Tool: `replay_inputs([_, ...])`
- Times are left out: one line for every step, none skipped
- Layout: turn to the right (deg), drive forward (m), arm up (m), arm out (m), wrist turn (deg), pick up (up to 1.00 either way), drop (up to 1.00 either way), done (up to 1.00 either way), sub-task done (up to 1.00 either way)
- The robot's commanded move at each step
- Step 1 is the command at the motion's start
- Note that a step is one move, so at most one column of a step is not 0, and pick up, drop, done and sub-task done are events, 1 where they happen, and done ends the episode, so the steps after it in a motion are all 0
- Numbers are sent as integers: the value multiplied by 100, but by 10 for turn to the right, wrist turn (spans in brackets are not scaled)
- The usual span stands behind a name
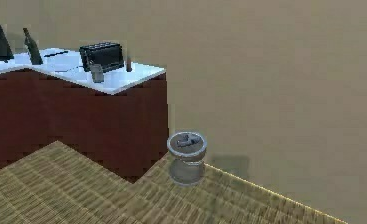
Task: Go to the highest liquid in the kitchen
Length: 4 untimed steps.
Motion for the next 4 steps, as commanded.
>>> replay_inputs([-60,0,0,0,0,0,0,0,0])
replay_inputs([0,65,0,0,0,0,0,0,0])
replay_inputs([-120,0,0,0,0,0,0,0,0])
replay_inputs([0,100,0,0,0,0,0,0,0])
